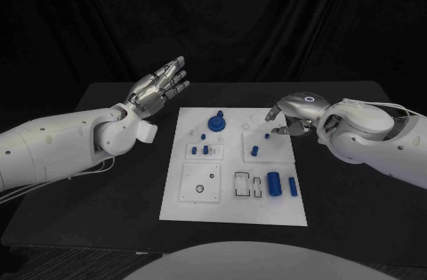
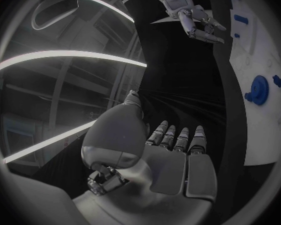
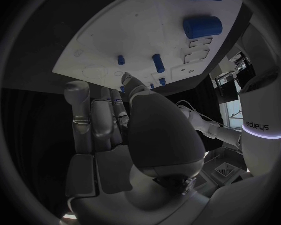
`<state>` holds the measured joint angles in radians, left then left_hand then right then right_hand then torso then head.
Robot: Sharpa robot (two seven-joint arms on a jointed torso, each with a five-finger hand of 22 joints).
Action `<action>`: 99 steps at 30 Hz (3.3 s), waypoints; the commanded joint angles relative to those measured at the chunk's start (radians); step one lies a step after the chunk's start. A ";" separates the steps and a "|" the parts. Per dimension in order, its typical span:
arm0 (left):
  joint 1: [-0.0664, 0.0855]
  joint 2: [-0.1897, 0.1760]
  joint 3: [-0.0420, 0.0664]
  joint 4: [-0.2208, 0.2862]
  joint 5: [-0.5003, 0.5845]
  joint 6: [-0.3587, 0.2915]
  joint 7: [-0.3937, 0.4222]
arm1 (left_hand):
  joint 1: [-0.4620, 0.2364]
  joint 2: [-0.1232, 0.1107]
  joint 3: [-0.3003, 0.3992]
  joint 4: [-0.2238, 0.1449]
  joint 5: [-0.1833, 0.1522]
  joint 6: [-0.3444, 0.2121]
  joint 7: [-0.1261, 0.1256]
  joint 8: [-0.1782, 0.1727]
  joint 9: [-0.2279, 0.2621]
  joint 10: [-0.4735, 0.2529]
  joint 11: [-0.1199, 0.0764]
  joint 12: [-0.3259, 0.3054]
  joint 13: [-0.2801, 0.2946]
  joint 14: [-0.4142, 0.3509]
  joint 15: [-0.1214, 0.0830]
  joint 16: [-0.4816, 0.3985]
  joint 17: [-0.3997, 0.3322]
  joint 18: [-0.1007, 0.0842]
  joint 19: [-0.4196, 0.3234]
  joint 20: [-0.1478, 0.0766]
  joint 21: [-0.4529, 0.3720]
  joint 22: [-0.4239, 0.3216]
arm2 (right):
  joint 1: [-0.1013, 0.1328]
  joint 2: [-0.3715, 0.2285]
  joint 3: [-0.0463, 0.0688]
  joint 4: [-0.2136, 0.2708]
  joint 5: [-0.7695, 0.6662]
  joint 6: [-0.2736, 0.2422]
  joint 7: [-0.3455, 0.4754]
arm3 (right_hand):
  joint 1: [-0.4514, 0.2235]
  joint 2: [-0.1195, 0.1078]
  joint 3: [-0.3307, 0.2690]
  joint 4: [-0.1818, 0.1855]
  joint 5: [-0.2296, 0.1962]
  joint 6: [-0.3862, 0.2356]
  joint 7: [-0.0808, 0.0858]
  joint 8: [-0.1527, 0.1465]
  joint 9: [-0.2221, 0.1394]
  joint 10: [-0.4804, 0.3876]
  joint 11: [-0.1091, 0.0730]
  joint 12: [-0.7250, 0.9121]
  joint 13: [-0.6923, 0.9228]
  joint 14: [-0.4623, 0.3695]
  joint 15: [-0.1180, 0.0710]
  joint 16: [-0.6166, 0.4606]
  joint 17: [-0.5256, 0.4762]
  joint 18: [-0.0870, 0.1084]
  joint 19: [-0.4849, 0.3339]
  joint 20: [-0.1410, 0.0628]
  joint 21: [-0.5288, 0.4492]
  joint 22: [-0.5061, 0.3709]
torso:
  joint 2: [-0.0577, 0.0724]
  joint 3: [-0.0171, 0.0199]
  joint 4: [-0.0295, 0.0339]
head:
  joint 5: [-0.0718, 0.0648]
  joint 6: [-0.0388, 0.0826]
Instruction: Assemble the parts on the task board
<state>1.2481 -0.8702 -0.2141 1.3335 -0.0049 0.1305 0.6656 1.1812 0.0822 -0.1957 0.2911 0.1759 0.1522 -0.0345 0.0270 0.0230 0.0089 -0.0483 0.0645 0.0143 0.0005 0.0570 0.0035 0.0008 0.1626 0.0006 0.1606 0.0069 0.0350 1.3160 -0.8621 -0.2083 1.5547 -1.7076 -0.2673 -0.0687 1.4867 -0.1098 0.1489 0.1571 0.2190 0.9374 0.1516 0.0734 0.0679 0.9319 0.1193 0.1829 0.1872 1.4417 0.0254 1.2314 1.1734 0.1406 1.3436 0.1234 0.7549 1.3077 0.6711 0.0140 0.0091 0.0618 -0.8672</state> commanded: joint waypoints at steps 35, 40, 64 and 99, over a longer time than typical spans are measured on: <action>-0.009 0.016 0.001 -0.019 0.078 0.075 0.101 | 0.119 0.093 -0.021 -0.061 0.178 0.053 0.048 0.003 0.006 -0.001 0.109 0.022 0.002 0.000 0.095 -0.004 -0.001 0.017 0.007 0.106 0.003 0.035 | -0.067 0.086 0.001 -0.108 -0.029 0.029 0.035 | 0.045 0.040 0.047 -0.012 0.053 0.105 -0.002 0.023 0.008 0.121 -0.019 -0.025 -0.089 0.005 -0.009 0.017 -0.011 -0.008 0.004 -0.007 -0.001 0.088 | 0.001 0.0009 -0.0056 | 0.004 -0.004; -0.009 0.020 0.001 -0.024 0.078 0.081 0.092 | 0.128 0.099 -0.020 -0.074 0.195 0.058 0.041 0.004 0.006 -0.001 0.118 0.024 0.002 0.000 0.099 -0.004 -0.001 0.017 0.008 0.110 0.004 0.037 | -0.072 0.090 0.001 -0.115 -0.029 0.032 0.038 | 0.059 0.041 0.070 -0.023 0.060 0.132 -0.004 0.031 0.014 0.148 -0.024 -0.023 -0.097 0.004 -0.014 0.016 -0.016 -0.007 0.003 -0.011 0.001 0.089 | 0.000 0.0009 -0.0034 | 0.003 -0.005; -0.013 0.033 0.001 -0.037 0.078 0.090 0.066 | 0.154 0.131 -0.019 -0.136 0.254 0.066 0.065 0.005 0.008 0.003 0.136 0.045 0.005 0.021 0.133 0.024 0.010 0.014 0.045 0.132 0.023 0.110 | -0.074 0.096 0.001 -0.122 -0.029 0.012 0.055 | 0.068 0.020 0.175 -0.056 -0.051 0.188 -0.018 0.036 0.028 0.228 -0.042 -0.034 -0.116 -0.008 -0.029 -0.013 -0.060 -0.005 -0.007 -0.025 -0.003 0.086 | 0.000 0.0005 -0.0040 | 0.007 -0.005; -0.017 0.049 0.001 -0.056 0.078 0.094 0.034 | 0.162 0.141 -0.015 -0.160 0.264 0.089 0.098 0.010 0.011 0.004 0.134 0.055 0.007 0.030 0.143 0.039 0.014 0.005 0.060 0.133 0.028 0.120 | 0.007 0.025 0.001 -0.019 -0.029 -0.058 0.044 | 0.048 0.010 0.202 -0.060 -0.067 0.210 -0.025 0.039 0.034 0.257 -0.050 -0.040 -0.117 -0.013 -0.036 -0.034 -0.089 -0.005 -0.009 -0.031 -0.004 0.084 | -0.001 -0.0012 -0.0041 | 0.015 -0.005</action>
<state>1.2322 -0.8237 -0.2142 1.2771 0.0658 0.2103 0.6775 1.3397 0.2162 -0.2105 0.1377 0.4348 0.2413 0.0558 0.0310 0.0330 0.0123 0.0806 0.1153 0.0196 0.0308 0.1915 0.0384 0.0135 0.1624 0.0531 0.2912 0.0303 0.1565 1.3191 -0.8350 -0.2077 1.5284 -1.7286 -0.2972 -0.0157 1.5394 -0.0977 0.3465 0.0979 0.1575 1.1396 0.1247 0.1081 0.1002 1.1814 0.0695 0.1478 0.0697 1.4312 -0.0072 1.2010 1.0854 0.1404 1.3348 0.1002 0.7543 1.3080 0.6701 0.0130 0.0056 0.0774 -0.8725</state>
